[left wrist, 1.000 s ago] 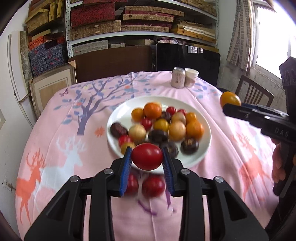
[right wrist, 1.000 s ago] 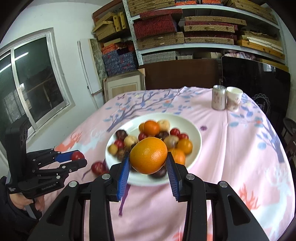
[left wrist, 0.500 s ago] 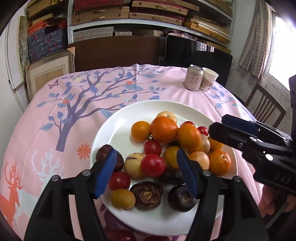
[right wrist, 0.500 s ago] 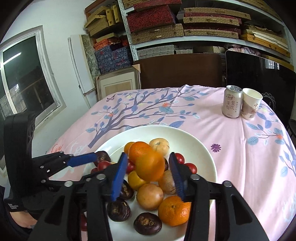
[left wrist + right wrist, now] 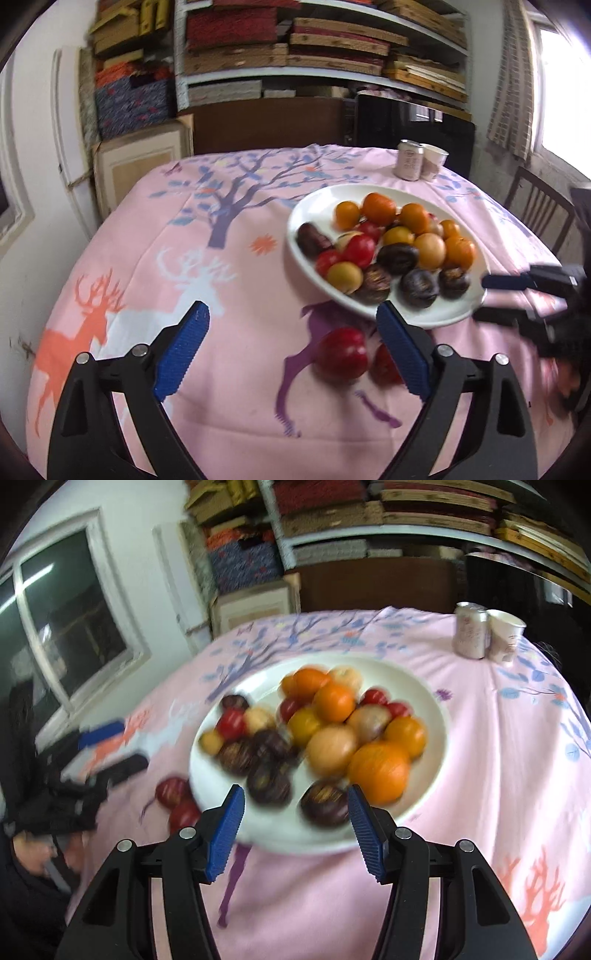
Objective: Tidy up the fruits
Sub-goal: 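Grasp a red plum with the right tool, then grasp another red plum with the left tool while the right tool holds its plum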
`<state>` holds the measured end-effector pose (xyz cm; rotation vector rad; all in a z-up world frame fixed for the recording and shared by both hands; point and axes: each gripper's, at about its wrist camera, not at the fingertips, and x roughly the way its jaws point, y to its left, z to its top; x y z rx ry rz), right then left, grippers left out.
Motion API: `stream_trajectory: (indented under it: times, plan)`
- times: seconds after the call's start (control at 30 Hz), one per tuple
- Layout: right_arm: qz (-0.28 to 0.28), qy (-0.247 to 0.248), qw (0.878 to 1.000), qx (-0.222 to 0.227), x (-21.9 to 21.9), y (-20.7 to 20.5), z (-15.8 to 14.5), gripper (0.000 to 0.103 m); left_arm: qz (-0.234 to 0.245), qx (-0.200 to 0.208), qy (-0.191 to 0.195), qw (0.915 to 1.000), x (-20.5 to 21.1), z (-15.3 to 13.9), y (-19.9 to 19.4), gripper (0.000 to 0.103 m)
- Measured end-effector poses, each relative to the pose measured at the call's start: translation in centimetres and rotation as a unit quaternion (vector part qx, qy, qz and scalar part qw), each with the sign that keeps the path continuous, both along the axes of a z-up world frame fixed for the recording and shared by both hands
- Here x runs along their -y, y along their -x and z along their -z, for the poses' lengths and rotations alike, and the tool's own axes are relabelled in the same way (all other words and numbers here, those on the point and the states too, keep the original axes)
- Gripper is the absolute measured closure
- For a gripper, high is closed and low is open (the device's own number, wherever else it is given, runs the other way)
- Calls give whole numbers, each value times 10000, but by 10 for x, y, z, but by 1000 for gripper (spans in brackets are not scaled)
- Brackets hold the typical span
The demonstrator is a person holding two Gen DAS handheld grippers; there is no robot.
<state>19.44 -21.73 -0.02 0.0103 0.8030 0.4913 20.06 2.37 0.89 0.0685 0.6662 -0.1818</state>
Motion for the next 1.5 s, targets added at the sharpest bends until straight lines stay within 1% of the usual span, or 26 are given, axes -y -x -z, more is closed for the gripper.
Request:
stream_trajectory:
  times: [0.1,0.17,0.2,0.27,0.33,0.43,0.47,0.57,0.63,0.73,0.8,0.83,0.97,1.07,1.17,1.23,1.37,1.43,1.47,1.5]
  plan:
    - [-437,280,9986,-52,-32,23,6,44,-153,-11,152,9998,-11,9,-2,14]
    - [-532,420,9976,-150,-47,29,13,44,-198,-139,60,9997,-11,15,-6,14]
    - [-528,471,9973,-207,-53,29,17,44,-181,-168,4,9997,-9,17,-7,14]
    - [-468,565,9968,-324,-62,28,24,44,-140,-158,16,9998,-10,16,-6,14]
    - [-445,573,9966,-403,-70,26,27,44,-167,-117,103,9997,-14,14,-4,14]
    - [-424,591,9967,-369,-82,23,27,45,-283,-106,265,9992,-20,12,-5,13]
    - [-404,581,9968,-373,-86,22,27,45,-325,-116,294,9990,-23,12,-6,13]
    - [-359,528,9971,-410,-94,14,26,52,-437,-151,420,9980,-30,12,-9,13]
    - [-265,477,9977,-390,-96,8,26,53,-479,-188,478,9975,-34,12,-10,13]
    - [-118,285,9983,-500,-92,-1,29,58,-487,-207,484,9974,-35,13,-10,13]
    - [-63,122,9977,-671,-85,-7,34,65,-460,-201,447,9977,-33,13,-10,13]
    - [-60,5,9977,-678,-81,-7,34,65,-445,-202,419,9979,-31,13,-9,13]
    - [-91,-109,9978,-653,-73,1,33,66,-386,-217,387,9983,-29,14,-8,13]
    - [-104,-245,9982,-544,-60,11,28,66,-89,-274,414,9987,-21,16,-6,13]
    - [24,-357,9983,-466,-38,21,25,66,348,-280,238,9987,-2,18,0,13]
    - [163,-449,9978,-449,-21,26,25,65,523,-287,48,9982,10,20,3,13]
    - [466,-739,9947,-547,11,30,27,65,550,-413,-206,9974,20,27,0,13]
    - [518,-794,9938,-586,16,30,29,65,494,-570,-301,9967,22,34,-5,13]
    - [518,-783,9938,-593,17,30,29,65,473,-648,-343,9962,23,37,-8,19]
    - [508,-751,9942,-578,15,30,29,65,463,-726,-373,9956,23,39,-11,29]
